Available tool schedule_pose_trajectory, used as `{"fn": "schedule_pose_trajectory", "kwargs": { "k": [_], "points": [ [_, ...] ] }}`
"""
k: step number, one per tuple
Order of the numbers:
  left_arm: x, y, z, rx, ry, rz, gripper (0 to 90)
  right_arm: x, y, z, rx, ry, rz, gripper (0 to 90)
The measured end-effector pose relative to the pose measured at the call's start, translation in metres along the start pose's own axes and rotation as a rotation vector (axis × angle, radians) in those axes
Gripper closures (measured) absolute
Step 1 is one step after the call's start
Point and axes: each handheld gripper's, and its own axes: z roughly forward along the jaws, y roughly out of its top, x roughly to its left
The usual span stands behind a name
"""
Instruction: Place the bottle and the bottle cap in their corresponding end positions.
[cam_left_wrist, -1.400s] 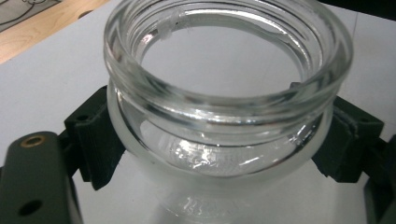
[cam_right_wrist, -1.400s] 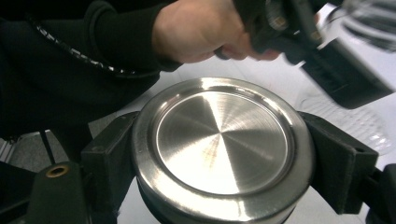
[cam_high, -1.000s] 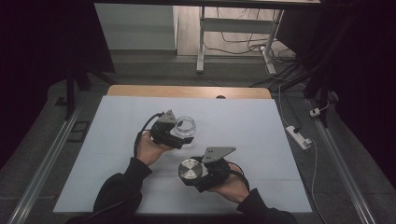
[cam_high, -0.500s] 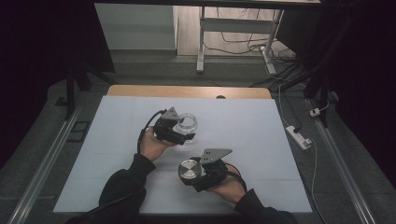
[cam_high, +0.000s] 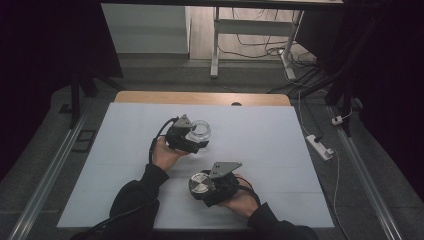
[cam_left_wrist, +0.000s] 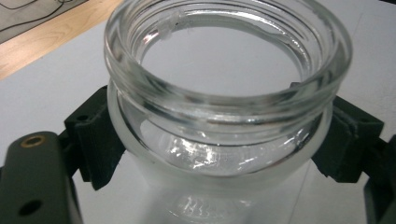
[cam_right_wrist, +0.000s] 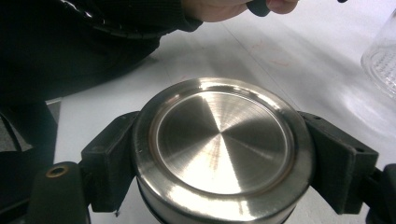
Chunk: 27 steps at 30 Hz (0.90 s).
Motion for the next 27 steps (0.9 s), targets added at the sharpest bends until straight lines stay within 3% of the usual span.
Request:
{"fn": "schedule_pose_trajectory", "kwargs": {
  "k": [27],
  "points": [
    [0.002, -0.011, 0.019, 0.014, 0.011, 0.007, 15.4, -0.007, -0.014, 0.019, 0.1, -0.015, 0.005, 18.6]
  ]
}}
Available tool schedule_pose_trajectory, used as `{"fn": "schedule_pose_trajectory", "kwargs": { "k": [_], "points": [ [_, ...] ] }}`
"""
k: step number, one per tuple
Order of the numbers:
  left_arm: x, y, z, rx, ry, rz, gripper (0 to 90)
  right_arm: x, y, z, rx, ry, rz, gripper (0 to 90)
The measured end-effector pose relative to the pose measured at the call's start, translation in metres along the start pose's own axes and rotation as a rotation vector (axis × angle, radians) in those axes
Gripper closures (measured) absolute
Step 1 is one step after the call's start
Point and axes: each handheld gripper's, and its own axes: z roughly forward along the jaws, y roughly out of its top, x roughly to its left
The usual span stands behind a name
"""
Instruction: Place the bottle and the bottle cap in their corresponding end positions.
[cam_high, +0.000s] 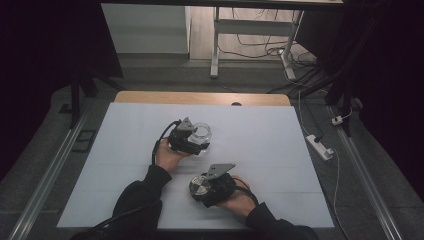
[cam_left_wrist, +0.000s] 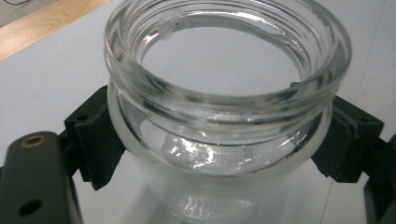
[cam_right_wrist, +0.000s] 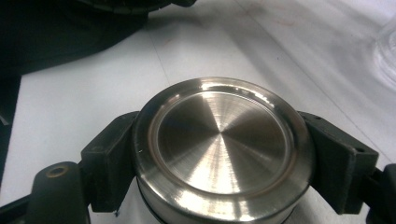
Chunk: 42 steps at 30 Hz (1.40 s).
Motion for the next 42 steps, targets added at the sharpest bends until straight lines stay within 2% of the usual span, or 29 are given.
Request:
{"fn": "schedule_pose_trajectory", "kwargs": {
  "k": [13, 30, 37, 42],
  "points": [
    [-0.0018, -0.0007, 0.0045, 0.014, -0.011, 0.014, 15.4, -0.0022, -0.0009, 0.0039, 0.044, -0.005, 0.013, 18.3],
    [-0.001, -0.0053, 0.0039, 0.01, -0.019, 0.017, 15.0, 0.0002, -0.0002, 0.0053, 0.061, -0.022, -0.009, 17.6],
    [-0.002, -0.0042, 0.0042, 0.013, -0.016, 0.008, 14.0, -0.0005, 0.0008, 0.0051, 0.061, -0.015, 0.018, 12.4],
    [-0.002, -0.0036, 0.0032, 0.025, -0.011, -0.001, 11.1, -0.0032, 0.0021, 0.0014, 0.042, -0.018, 0.033, 10.5]
  ]
}}
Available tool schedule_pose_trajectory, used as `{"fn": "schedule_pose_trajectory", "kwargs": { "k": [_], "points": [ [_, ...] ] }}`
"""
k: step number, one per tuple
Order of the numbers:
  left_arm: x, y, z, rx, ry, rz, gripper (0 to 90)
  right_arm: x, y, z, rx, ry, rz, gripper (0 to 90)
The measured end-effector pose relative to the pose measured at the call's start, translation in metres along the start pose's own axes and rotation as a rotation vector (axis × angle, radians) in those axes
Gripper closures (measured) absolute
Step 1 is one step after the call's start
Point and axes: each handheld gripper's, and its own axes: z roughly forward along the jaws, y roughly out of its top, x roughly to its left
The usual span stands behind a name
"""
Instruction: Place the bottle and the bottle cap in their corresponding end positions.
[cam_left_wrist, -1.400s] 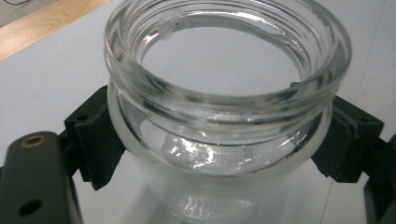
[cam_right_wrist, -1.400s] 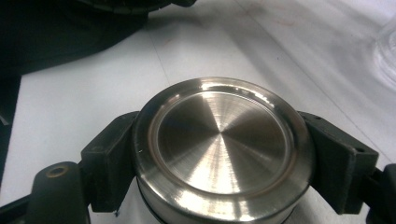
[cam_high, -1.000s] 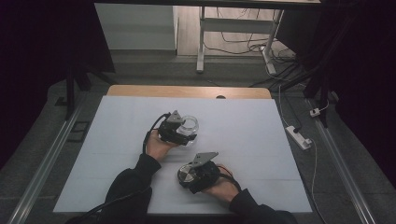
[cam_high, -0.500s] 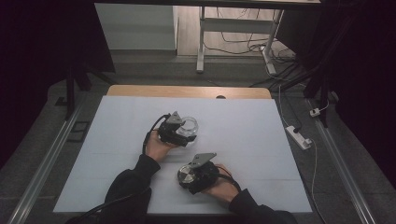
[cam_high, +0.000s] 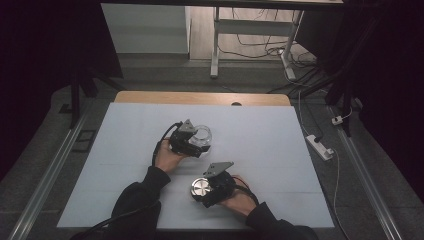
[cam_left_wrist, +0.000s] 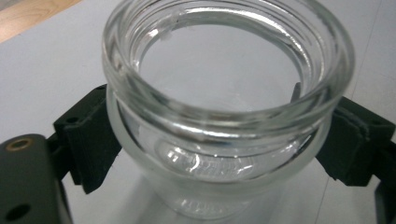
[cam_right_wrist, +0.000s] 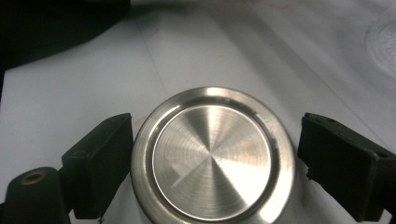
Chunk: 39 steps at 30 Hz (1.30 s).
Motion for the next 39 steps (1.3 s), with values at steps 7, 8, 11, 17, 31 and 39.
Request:
{"fn": "schedule_pose_trajectory", "kwargs": {
  "k": [7, 8, 11, 17, 31, 39],
  "points": [
    [0.002, 0.0, -0.005, 0.006, -0.011, -0.025, 7.1, 0.0, 0.002, -0.003, -0.009, 0.002, 0.017, 8.6],
    [0.002, 0.0, -0.005, 0.012, -0.006, -0.027, 6.4, 0.0, 0.002, -0.003, -0.012, 0.003, 0.018, 8.4],
    [0.002, 0.0, -0.008, 0.021, -0.011, -0.025, 4.9, 0.0, 0.004, -0.005, -0.021, 0.004, 0.024, 7.6],
    [0.003, -0.001, -0.015, 0.046, -0.032, -0.036, 0.0, -0.002, 0.005, -0.009, -0.029, 0.002, 0.035, 6.4],
    [-0.002, -0.014, -0.04, 0.041, -0.048, -0.07, 0.0, -0.002, 0.007, -0.016, -0.039, -0.003, 0.048, 3.9],
    [-0.009, -0.021, -0.048, 0.048, -0.059, -0.071, 0.0, -0.005, 0.007, -0.023, -0.048, -0.005, 0.07, 1.4]
  ]
}}
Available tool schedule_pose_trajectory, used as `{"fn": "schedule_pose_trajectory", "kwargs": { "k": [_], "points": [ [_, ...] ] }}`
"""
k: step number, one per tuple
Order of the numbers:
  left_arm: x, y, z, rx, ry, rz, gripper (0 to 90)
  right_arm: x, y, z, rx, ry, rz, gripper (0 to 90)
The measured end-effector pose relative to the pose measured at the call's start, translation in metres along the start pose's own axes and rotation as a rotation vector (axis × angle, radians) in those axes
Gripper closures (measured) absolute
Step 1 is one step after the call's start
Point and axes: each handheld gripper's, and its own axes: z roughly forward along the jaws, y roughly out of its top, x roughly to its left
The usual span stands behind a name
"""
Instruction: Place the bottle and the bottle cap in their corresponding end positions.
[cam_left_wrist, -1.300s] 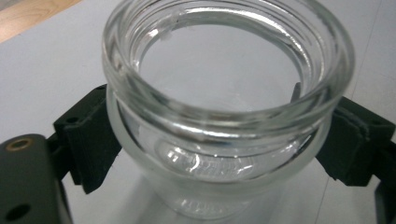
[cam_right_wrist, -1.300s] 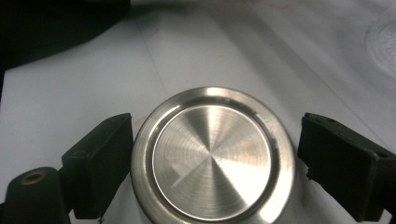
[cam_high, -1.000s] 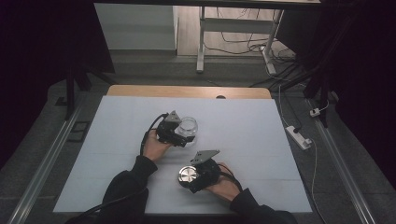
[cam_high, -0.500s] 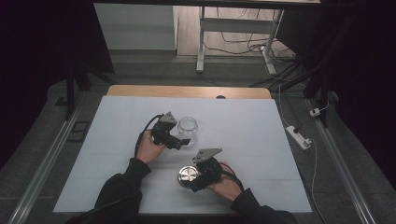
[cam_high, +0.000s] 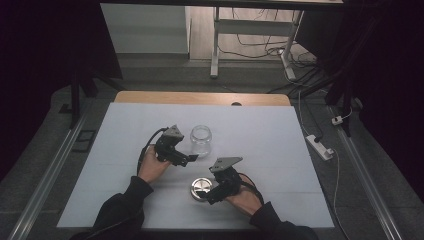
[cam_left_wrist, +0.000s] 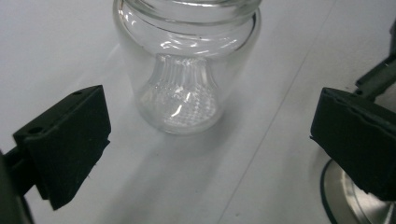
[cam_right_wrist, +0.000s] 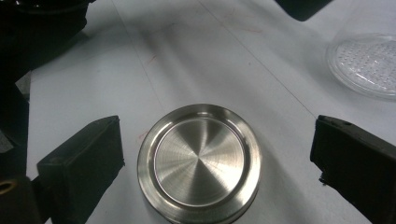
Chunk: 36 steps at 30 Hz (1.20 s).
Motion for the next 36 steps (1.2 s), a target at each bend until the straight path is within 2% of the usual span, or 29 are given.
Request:
{"fn": "schedule_pose_trajectory", "kwargs": {
  "k": [11, 14, 20, 36],
  "points": [
    [-0.014, -0.011, -0.011, 0.009, -0.029, 0.014, 0.0, -0.003, 0.0, -0.013, -0.019, -0.025, 0.006, 0.0],
    [-0.018, -0.013, -0.016, 0.004, -0.041, 0.016, 0.0, -0.005, -0.001, -0.017, -0.023, -0.04, -0.005, 0.0],
    [-0.024, -0.019, -0.028, -0.001, -0.061, 0.007, 0.0, -0.008, -0.002, -0.025, -0.041, -0.058, 0.011, 0.0],
    [-0.04, -0.045, -0.067, -0.019, -0.041, -0.017, 0.0, -0.012, -0.018, -0.055, -0.039, -0.127, 0.045, 0.0]
  ]
}}
